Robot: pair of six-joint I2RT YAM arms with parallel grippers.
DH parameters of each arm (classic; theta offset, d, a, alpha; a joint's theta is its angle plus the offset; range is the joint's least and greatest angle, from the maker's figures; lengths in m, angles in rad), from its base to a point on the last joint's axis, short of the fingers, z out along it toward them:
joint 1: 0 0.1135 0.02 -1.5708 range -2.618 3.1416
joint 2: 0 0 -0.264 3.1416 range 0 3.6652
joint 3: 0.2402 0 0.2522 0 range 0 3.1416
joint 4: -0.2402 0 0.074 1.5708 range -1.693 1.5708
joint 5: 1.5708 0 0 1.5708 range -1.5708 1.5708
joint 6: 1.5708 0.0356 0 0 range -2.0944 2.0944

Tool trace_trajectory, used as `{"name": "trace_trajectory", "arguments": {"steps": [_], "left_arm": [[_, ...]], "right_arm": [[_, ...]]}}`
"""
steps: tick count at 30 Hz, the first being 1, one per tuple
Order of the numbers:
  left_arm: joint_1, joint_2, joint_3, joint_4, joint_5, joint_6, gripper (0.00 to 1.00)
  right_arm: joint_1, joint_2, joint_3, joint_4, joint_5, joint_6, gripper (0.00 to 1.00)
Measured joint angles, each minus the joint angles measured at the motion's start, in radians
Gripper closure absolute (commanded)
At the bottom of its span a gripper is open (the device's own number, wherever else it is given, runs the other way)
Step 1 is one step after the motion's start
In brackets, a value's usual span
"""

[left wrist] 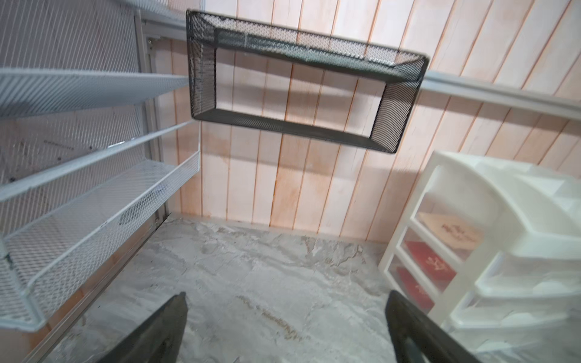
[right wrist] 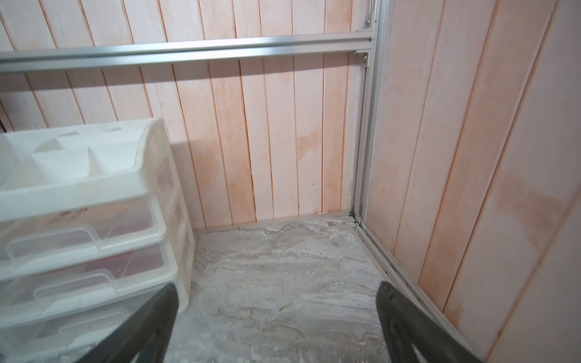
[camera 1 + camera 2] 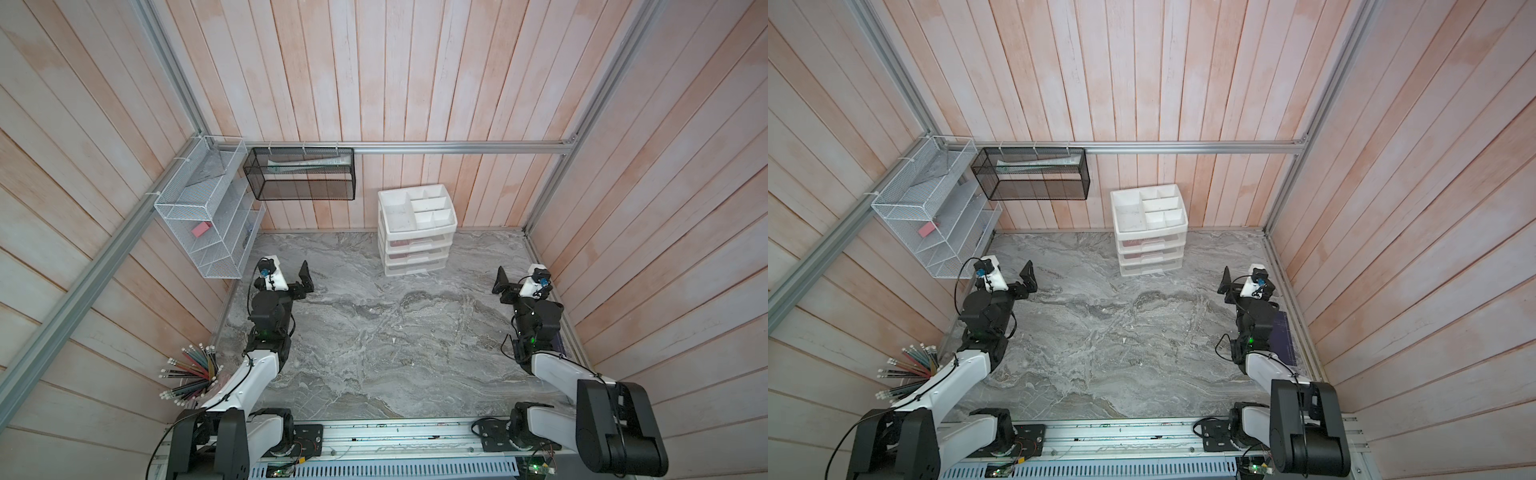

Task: Take the postcards out of the drawer
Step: Move the storage box to the center of the board.

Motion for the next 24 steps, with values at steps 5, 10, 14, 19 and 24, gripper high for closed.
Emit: {"name": "trace_trajectory", "arguments": {"steps": [5,10,14,19,24], "left_arm": [[-0.093,-0.018,0.162,-0.13,-0.021,-0.042,0.0],[-0.158,0.058,0.399,-0.292,0.0,-0.088,0.0],[-0.193,0.178,0.621,-0.448,0.04,-0.13,0.04],[-0.237,0.353,0.87,-0.63,0.098,-0.185,0.05],[-0.29,0.521,1.049,-0.758,0.117,-0.209,0.09]], "right_arm": [[0.002,0.007,0.286,-0.276,-0.076,0.052,0.13],[0.005,0.124,0.592,-0.518,-0.179,0.092,0.21],[0.009,0.254,0.794,-0.678,-0.248,0.111,0.29],[0.028,0.435,1.024,-0.846,-0.296,0.114,0.36],[0.064,0.597,1.218,-0.966,-0.328,0.093,0.42]]}}
